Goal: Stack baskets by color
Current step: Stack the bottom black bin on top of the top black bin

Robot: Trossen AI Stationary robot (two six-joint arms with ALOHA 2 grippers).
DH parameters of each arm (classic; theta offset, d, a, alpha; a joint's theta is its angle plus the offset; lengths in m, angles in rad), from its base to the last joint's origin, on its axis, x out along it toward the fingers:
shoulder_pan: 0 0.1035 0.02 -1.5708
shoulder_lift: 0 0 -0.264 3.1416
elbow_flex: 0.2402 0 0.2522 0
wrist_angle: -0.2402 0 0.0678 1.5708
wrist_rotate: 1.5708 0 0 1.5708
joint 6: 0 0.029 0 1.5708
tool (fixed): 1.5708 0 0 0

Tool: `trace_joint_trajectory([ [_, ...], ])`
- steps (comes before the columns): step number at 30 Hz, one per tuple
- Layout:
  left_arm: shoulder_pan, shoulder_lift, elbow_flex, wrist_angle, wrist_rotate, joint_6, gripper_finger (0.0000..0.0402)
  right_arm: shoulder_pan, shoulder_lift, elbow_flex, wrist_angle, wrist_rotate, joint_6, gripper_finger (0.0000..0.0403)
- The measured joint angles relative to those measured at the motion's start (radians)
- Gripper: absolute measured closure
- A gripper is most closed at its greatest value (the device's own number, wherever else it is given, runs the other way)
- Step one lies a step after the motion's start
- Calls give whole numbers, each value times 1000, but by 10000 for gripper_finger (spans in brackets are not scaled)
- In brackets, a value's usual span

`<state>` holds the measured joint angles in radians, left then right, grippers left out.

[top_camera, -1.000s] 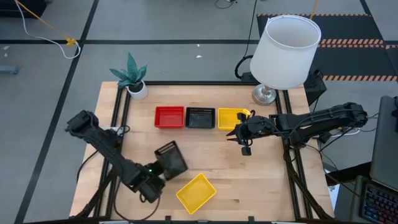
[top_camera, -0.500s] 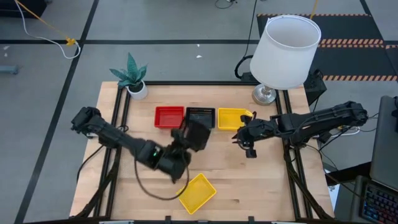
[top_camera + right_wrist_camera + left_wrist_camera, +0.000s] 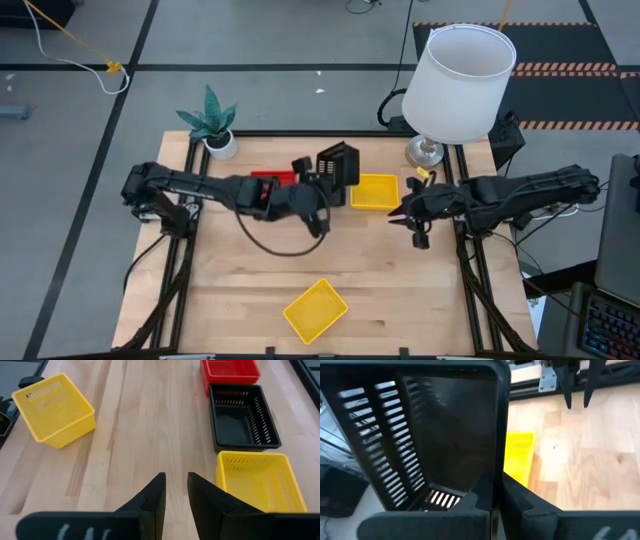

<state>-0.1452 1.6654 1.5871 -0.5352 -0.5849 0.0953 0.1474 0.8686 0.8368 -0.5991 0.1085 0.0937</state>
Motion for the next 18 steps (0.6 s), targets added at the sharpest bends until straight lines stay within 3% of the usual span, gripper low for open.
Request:
trace_joint_trajectory([
  [10,74,0,102,-103,53,-42,386,0,-38,0,-16,0,4,330],
  [18,130,1,142,-143,127,15,390,0,-38,0,-14,0,3,330],
])
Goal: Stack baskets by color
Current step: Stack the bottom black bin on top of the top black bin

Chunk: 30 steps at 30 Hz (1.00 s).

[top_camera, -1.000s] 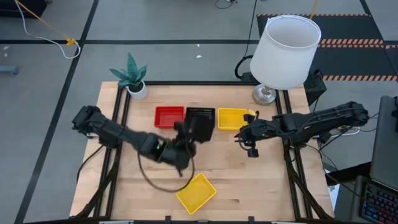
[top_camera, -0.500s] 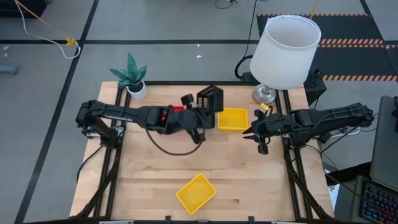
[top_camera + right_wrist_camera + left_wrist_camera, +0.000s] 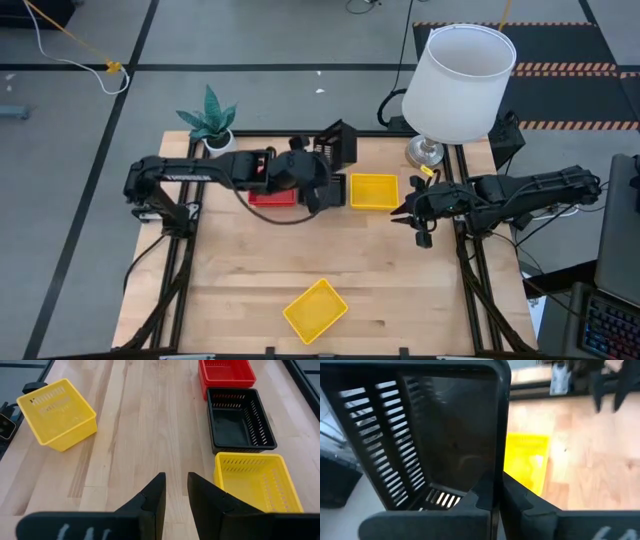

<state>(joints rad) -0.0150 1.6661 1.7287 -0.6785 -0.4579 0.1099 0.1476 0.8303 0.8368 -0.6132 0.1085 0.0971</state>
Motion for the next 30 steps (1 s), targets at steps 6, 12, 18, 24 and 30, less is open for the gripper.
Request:
trace_joint_trajectory([
  [6,52,-1,-35,-59,110,-11,392,0,0,0,-2,0,0,330],
  [12,66,1,-127,-50,177,7,385,0,0,0,-9,0,0,330],
  [18,66,1,-214,-49,205,27,393,0,0,0,-6,0,-1,330],
  [24,66,1,-263,-38,196,62,382,0,0,0,-4,17,0,330],
  [30,68,19,-192,-44,188,68,393,0,0,0,-5,51,-5,330],
])
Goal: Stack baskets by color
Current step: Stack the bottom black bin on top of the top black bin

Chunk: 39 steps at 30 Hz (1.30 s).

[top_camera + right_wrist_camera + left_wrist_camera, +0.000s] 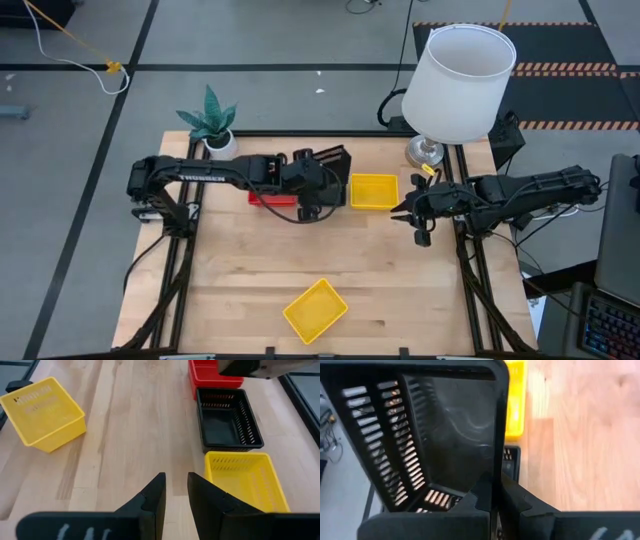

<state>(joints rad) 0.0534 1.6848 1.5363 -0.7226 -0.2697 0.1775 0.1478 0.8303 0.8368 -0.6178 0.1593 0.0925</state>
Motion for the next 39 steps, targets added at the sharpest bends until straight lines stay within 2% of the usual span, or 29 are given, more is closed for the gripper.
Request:
trace_joint_trajectory([
  [5,12,99,18,-55,-3,5,388,0,0,0,0,1,1,330],
  [11,8,188,18,-36,-47,66,394,0,0,0,-2,0,3,330],
  [16,7,188,19,-33,-54,43,381,0,0,0,-2,-1,-4,330],
  [21,5,191,19,-49,-54,3,394,0,0,0,0,-2,-3,330],
  [27,-9,201,18,-76,-89,-27,375,0,0,0,0,-2,17,330],
  [34,-10,201,17,-92,-97,-30,394,0,0,0,0,-2,16,330],
  [39,-9,201,14,-90,-97,-29,366,0,0,-1,0,-2,17,330],
])
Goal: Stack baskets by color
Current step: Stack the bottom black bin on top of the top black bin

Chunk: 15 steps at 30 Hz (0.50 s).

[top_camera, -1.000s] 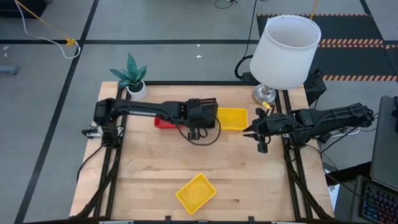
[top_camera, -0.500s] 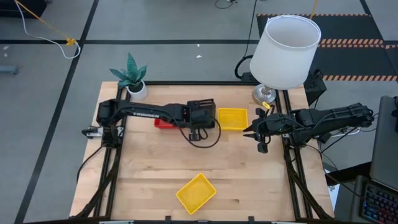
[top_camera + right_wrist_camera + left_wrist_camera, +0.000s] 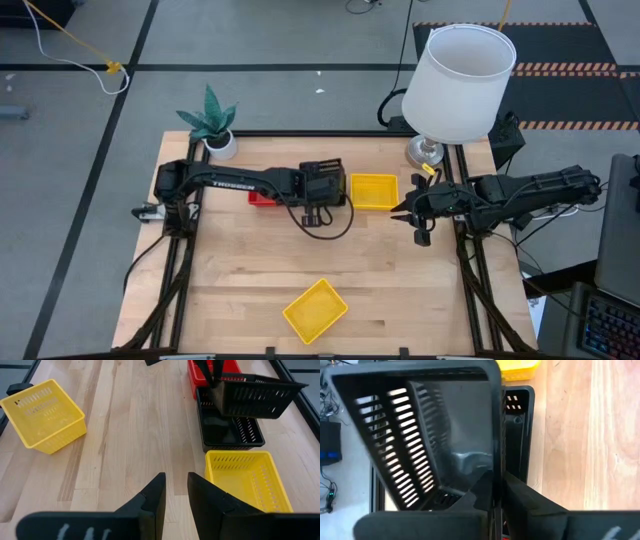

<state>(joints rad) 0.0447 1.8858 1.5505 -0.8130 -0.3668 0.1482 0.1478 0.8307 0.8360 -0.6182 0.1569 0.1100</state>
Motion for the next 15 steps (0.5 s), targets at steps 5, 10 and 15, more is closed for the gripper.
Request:
trace_joint_trajectory([
  [5,0,0,0,0,0,0,367,0,0,0,0,0,2,330],
  [10,1,0,0,0,0,14,386,0,0,0,0,0,2,330],
  [15,1,0,0,0,0,34,385,0,0,0,0,0,2,330],
])
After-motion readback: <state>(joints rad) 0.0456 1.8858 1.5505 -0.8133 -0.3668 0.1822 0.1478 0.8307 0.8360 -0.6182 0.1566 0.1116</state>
